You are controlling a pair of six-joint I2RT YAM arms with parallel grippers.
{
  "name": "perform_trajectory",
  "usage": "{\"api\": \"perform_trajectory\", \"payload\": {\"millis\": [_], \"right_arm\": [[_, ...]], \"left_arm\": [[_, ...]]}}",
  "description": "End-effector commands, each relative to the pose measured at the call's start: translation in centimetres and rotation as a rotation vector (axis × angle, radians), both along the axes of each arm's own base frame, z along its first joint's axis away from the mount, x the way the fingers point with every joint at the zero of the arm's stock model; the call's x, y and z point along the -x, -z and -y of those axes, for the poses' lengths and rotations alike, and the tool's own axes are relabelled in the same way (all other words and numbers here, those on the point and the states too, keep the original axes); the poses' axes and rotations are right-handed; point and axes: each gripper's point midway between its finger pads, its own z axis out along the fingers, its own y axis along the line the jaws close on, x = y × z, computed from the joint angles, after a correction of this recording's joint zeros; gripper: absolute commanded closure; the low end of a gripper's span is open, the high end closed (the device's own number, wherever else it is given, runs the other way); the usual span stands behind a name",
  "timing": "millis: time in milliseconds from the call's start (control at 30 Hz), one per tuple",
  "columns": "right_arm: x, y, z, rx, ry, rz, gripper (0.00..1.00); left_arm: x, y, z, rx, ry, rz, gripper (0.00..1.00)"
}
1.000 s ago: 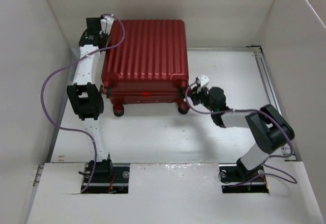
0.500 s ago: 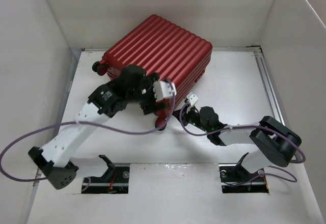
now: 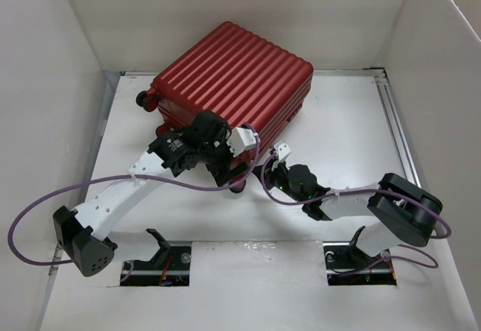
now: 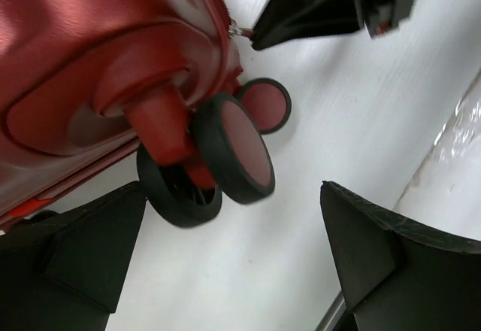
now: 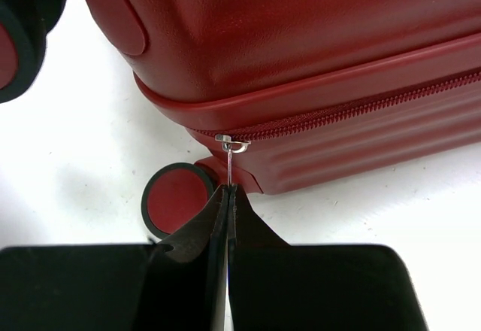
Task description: Pack the luggage
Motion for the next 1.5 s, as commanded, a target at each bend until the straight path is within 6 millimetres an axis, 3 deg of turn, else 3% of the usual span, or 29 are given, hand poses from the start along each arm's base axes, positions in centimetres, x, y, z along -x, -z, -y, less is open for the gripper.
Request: {"api": "perform_trajectory", "payload": {"millis": [0, 233, 300, 333, 400, 433, 467, 600, 633, 700, 733, 767, 867, 900, 933, 1000, 1100, 1133, 1333, 1367, 1400, 1467], "right_arm": [[0.6, -1.7, -1.6, -0.073, -0.015, 0.008, 1.0], [0.0, -1.1, -1.4, -0.039, 0.023, -0.023, 1.0], [-0.1, -0.9, -1.1, -0.026, 0.035, -0.03, 1.0], [-0.1, -1.2, -1.1, -0.016, 0.034, -0.027, 1.0], [-0.6, -1.2, -0.3, -0.002, 0.081, -0.027, 1.0], [-0.6, -1.1, 0.1, 0.012, 0.096, -0.033, 1.0], [-0.9, -1.6, 0.6, 0.008, 0.116, -0.028, 1.0], [-3.3, 0.0, 4.4, 0.115, 0.207, -0.073, 1.0], [-4.0, -0.5, 5.0, 0.12, 0.223, -0.071, 1.0], [-6.2, -0.3, 8.3, 0.163, 0.304, -0.079, 1.0], [-7.2, -1.3, 9.2, 0.159, 0.334, -0.062, 1.0], [-9.0, -1.9, 11.3, 0.18, 0.391, -0.04, 1.0], [-11.7, -2.6, 14.4, 0.223, 0.464, -0.018, 1.0], [-13.5, -3.4, 16.3, 0.227, 0.516, -0.01, 1.0], [-14.6, -2.4, 17.4, 0.269, 0.536, -0.02, 1.0], [-16.9, -2.5, 20.2, 0.288, 0.601, -0.023, 1.0], [-20.8, -3.6, 22.1, 0.28, 0.643, -0.014, 1.0], [-23.1, -4.2, 24.1, 0.243, 0.691, -0.019, 1.0], [-29.7, -7.2, 27.9, 0.184, 0.774, -0.002, 1.0], [-31.2, -9.1, 29.1, 0.171, 0.8, 0.024, 1.0], [-32.4, -7.4, 29.7, 0.186, 0.809, -0.008, 1.0], [-34.3, -7.2, 30.6, 0.164, 0.762, -0.008, 1.0]], "left_arm": [[-1.5, -0.1, 1.1, 0.084, -0.136, 0.004, 0.0], [-3.5, 3.5, 0.4, -0.011, -0.252, -0.021, 0.0], [-3.7, 3.7, 1.0, 0.017, -0.239, -0.043, 0.12], [-4.0, 3.8, 1.0, 0.02, -0.243, -0.054, 0.22], [-4.4, 4.1, 1.2, 0.018, -0.247, -0.067, 0.55], [-4.6, 4.5, 1.0, 0.0, -0.245, -0.089, 0.87], [-4.7, 4.9, 0.6, -0.013, -0.257, -0.102, 1.0], [-4.5, 4.3, 0.3, 0.009, -0.256, -0.124, 1.0], [-4.5, 3.8, 0.3, 0.02, -0.255, -0.113, 1.0], [-4.2, 2.0, 0.0, 0.063, -0.245, -0.063, 1.0], [-4.2, 1.8, -0.3, 0.069, -0.252, -0.046, 1.0], [-4.1, 0.9, -0.6, 0.082, -0.247, -0.013, 1.0], [-3.9, 1.1, -1.0, 0.058, -0.245, -0.015, 1.0], [-4.0, 0.8, -1.0, 0.056, -0.237, -0.007, 1.0], [-3.7, 1.2, -1.0, 0.046, -0.231, -0.026, 1.0], [-3.4, 1.0, -0.9, 0.048, -0.212, -0.036, 1.0], [-2.9, 1.9, -1.1, 0.031, -0.207, -0.063, 1.0], [-2.8, 1.6, -1.2, 0.039, -0.207, -0.055, 1.0], [-1.9, 2.3, -1.1, 0.014, -0.179, -0.061, 1.0], [-1.9, 2.3, -1.1, 0.014, -0.179, -0.061, 1.0], [-1.9, 2.3, -1.1, 0.014, -0.179, -0.061, 1.0], [-1.6, 2.4, -1.1, 0.011, -0.163, -0.069, 1.0]]}}
